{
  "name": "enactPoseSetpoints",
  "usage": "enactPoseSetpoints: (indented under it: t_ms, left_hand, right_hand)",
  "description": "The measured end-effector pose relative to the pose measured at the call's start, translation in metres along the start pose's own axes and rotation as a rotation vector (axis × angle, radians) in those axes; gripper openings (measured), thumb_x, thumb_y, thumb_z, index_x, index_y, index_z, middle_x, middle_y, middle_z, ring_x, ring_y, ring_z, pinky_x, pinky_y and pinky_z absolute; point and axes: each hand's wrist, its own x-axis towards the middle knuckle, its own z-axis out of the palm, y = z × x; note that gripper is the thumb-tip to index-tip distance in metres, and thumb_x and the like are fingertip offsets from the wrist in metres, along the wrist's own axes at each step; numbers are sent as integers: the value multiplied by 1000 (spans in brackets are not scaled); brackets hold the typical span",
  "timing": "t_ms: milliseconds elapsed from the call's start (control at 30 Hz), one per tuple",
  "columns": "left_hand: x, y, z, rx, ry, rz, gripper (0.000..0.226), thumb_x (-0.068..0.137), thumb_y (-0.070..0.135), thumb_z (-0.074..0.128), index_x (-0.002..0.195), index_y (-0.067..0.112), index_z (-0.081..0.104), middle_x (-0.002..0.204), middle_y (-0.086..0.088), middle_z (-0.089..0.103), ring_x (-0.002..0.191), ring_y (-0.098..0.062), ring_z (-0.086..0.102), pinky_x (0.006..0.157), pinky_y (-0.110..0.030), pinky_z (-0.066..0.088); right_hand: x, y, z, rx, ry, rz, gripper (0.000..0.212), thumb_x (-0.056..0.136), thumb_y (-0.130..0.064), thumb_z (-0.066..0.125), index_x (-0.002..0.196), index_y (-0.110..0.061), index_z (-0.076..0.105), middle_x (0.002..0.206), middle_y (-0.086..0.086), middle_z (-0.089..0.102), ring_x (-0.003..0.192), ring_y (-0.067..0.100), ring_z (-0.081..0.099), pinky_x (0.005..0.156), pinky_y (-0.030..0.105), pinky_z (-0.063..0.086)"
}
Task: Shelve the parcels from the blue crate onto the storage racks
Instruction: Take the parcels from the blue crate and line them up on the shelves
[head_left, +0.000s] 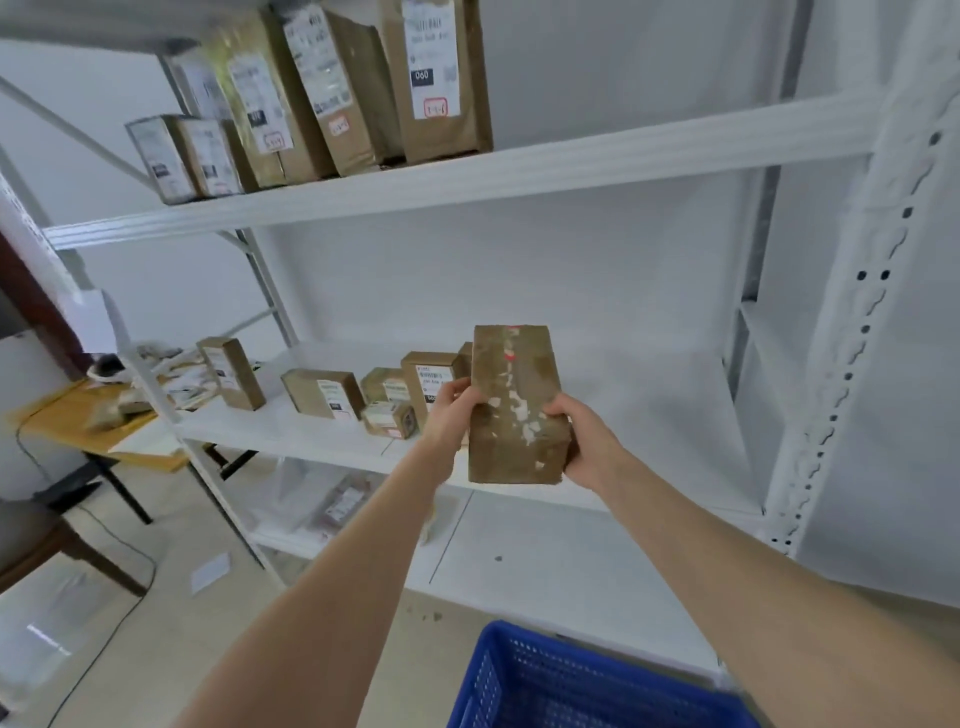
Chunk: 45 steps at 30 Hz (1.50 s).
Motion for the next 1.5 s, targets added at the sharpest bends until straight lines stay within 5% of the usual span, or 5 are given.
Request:
enactPoseSetpoints:
  t_ms: [300,567,767,1067,1500]
  left_hand:
    - [24,38,-52,134,-247,6,109,56,27,81,148,21,24,128,-7,57,105,-23,63,83,-37,55]
    - [34,51,-81,630,-290,502,106,69,-11,69,151,20,9,144,-9,22,131,-25,32,98,-21,36]
    - [48,38,-89,897,-229,747,101,78,-3,65,147,36,2,153,-8,14,141,-24,24,108,-27,32]
    - [20,58,-66,-83,-227,-91,30,95,43,49,117,25,57,109,-11,57,92,-32,60,82,-48,56]
    - [24,62,-72,-51,-417,-16,39,73,25,58,112,26,53,105,-5,48,92,-24,45,77,-40,44]
  right_hand:
    - [-9,-24,38,-29,7,-48,39,85,-52,59,115,-28,62,111,3,65,101,22,62,87,37,49]
    - [-19,-54,56,260,-114,148,93,71,-85,41,129,-14,54,130,21,55,114,51,54,79,67,48]
    - [-25,-52,57,183,-89,160,76,78,-76,48,112,-12,66,113,16,68,107,38,62,93,57,48]
    - [-12,-37,58,56,-84,-92,24,87,-23,49,105,-15,63,99,8,69,95,30,63,86,47,50]
    - [-7,-40,57,-100,-129,-53,43,83,-28,68,123,-17,58,114,10,69,103,30,67,79,44,55]
